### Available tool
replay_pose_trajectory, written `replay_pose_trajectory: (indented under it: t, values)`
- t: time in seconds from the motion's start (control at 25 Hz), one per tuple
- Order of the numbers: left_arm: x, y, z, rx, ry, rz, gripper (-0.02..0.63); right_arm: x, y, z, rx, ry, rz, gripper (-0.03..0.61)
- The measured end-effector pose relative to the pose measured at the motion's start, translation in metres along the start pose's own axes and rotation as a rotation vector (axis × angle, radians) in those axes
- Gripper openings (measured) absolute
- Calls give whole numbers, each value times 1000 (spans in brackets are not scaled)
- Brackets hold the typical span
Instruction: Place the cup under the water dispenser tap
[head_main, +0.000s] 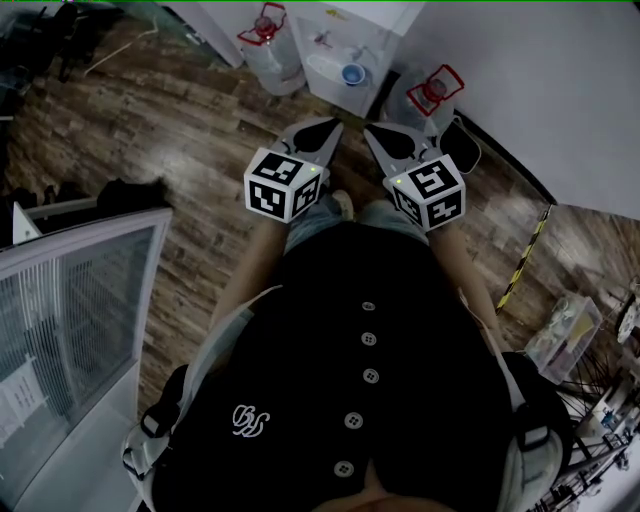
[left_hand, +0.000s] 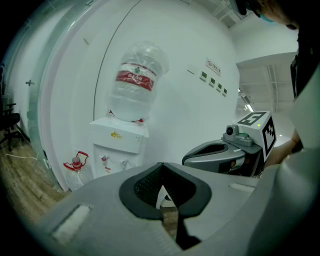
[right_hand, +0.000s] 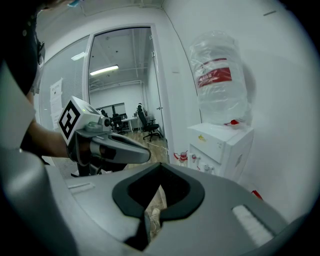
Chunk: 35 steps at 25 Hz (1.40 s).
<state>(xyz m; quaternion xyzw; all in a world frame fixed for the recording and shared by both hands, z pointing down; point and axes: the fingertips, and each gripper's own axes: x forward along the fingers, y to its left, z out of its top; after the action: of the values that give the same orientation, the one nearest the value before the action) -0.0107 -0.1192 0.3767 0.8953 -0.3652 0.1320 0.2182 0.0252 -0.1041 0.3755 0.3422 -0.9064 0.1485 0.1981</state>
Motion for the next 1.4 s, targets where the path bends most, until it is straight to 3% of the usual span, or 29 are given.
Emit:
replay_pose_trajectory:
  t: [1.4]
  values:
    - [1,-13,-9,-5,9,1,2,-2,3,-2,-45,16,22,-2]
